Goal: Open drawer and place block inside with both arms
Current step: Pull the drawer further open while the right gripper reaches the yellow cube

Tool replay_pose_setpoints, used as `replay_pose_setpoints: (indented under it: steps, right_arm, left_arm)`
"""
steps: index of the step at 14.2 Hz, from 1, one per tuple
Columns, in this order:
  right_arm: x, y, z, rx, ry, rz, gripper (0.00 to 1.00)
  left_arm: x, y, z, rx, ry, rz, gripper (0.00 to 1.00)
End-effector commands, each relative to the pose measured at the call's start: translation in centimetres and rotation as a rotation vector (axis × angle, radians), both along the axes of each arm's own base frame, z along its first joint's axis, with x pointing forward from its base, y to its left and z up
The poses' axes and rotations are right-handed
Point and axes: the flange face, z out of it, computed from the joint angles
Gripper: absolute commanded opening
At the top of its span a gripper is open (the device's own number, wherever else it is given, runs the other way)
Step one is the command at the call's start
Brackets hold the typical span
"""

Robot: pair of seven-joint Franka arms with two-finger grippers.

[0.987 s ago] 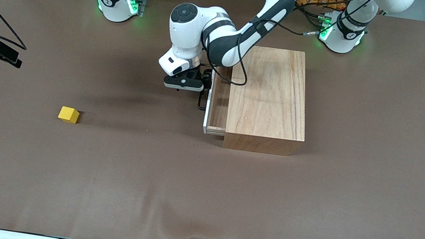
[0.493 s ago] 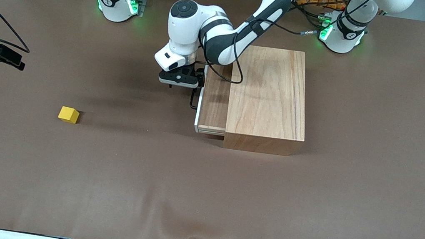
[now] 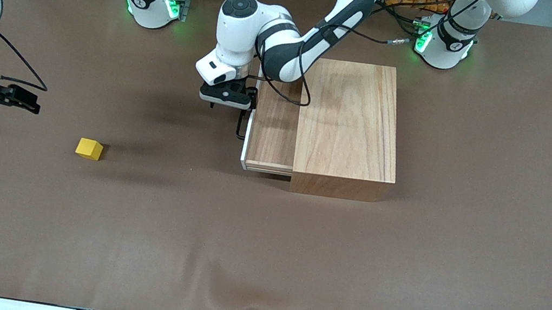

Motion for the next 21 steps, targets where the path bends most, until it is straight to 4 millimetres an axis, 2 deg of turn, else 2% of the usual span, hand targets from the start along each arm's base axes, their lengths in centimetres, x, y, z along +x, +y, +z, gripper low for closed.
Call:
replay_pose_setpoints:
  steps: [1, 3, 6, 8, 10, 13, 14, 16, 18, 19, 21]
  right_arm:
    - [2.4, -0.4, -3.8, 0.005, 0.011, 0.004, 1.00]
    - [3.1, 0.1, -6.5, 0.001, 0.038, 0.012, 1.00]
    - [4.3, -0.3, -12.5, 0.014, 0.077, -0.007, 1.00]
    - [4.4, -0.6, -15.5, 0.033, 0.107, -0.019, 1.00]
    - [4.2, -1.5, -17.9, 0.036, 0.114, -0.035, 1.00]
    - [2.5, -1.3, -22.0, 0.030, 0.091, -0.035, 1.00]
    - [2.0, -1.0, -22.9, 0.027, 0.078, -0.035, 1.00]
    - [1.7, -1.0, -23.8, 0.025, 0.078, -0.036, 1.00]
    - [0.7, -1.2, -25.4, 0.022, 0.068, -0.043, 1.00]
    - [0.0, -0.9, -26.6, 0.023, 0.053, -0.047, 1.00]
    - [-0.7, -0.7, -27.6, 0.028, 0.036, -0.059, 1.00]
  left_arm:
    - [-0.9, -1.4, 1.2, -0.063, -0.008, 0.007, 1.00]
    - [-0.9, -1.5, 1.5, -0.070, -0.011, 0.009, 1.00]
    - [-1.0, -1.5, 3.0, -0.103, 0.017, 0.028, 1.00]
    - [-0.8, -1.1, 5.0, -0.113, 0.019, 0.040, 1.00]
    - [-0.8, -0.4, 5.7, -0.062, 0.039, 0.046, 1.00]
    - [-0.2, 1.6, 9.4, 0.002, 0.056, 0.067, 1.00]
    - [1.1, 3.0, 11.9, -0.012, 0.043, 0.087, 1.00]
    - [2.8, 5.7, 14.3, 0.054, 0.045, 0.048, 1.00]
    - [6.3, 9.9, 16.7, 0.100, 0.059, 0.032, 1.00]
    - [7.4, 11.3, 17.5, 0.108, 0.074, 0.033, 1.00]
    - [9.6, 14.5, 19.7, 0.108, 0.076, 0.089, 1.00]
